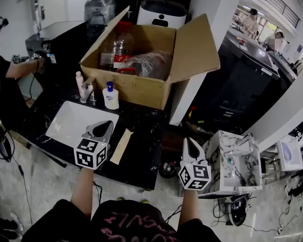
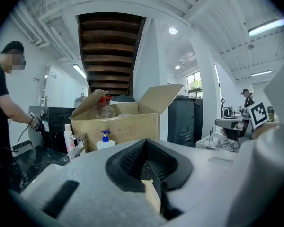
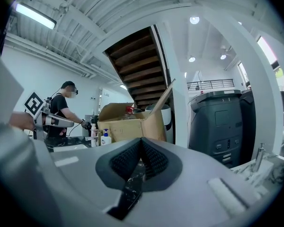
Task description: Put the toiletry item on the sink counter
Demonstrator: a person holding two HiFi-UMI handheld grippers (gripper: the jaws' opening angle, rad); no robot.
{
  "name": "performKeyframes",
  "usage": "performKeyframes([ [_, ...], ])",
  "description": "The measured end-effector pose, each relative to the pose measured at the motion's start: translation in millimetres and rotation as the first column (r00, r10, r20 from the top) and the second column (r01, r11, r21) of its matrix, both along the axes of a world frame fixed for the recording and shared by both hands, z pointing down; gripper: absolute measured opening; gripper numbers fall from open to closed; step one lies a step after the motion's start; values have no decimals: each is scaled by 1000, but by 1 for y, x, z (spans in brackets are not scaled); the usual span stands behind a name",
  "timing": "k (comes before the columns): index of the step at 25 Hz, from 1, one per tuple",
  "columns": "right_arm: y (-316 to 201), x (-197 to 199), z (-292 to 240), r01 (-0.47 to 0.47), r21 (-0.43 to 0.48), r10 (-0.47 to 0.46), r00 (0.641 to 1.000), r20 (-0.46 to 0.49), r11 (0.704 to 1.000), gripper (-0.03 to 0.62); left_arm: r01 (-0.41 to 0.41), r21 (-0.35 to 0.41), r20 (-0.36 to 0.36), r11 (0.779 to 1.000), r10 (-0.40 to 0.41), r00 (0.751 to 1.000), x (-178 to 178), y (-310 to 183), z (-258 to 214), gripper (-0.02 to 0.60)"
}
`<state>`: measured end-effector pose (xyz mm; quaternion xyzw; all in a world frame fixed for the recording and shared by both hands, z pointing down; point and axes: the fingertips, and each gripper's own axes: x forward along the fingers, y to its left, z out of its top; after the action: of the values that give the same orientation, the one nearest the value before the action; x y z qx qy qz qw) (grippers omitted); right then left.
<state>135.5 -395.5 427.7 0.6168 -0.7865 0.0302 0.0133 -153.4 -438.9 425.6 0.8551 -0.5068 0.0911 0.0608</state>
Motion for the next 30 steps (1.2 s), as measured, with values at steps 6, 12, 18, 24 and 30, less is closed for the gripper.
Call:
performKeyframes([
  [6, 6, 3, -4, -6, 0, 6, 1000, -1, 1000, 12, -13, 32, 2, 999, 13, 1000, 2, 3, -11, -3],
  [12, 4, 1, -7, -4, 14, 5, 1000, -5, 1000, 12, -19, 60, 8, 998, 19, 1000, 0, 6, -20, -2],
  [18, 0, -7, -8, 14, 12, -14, 1000, -12, 1000, 12, -1, 72, 0, 997, 1, 1000, -12, 6, -25, -2],
  [24, -2, -9, -7, 10, 15, -10, 1000, -11, 1000, 12, 0, 82, 4, 997, 0, 1000, -18, 7, -26, -2],
  [30, -4, -8, -10, 5, 21, -5, 1000, -16, 1000, 12, -5, 91, -6, 996, 5, 1000, -17, 2, -30, -2],
])
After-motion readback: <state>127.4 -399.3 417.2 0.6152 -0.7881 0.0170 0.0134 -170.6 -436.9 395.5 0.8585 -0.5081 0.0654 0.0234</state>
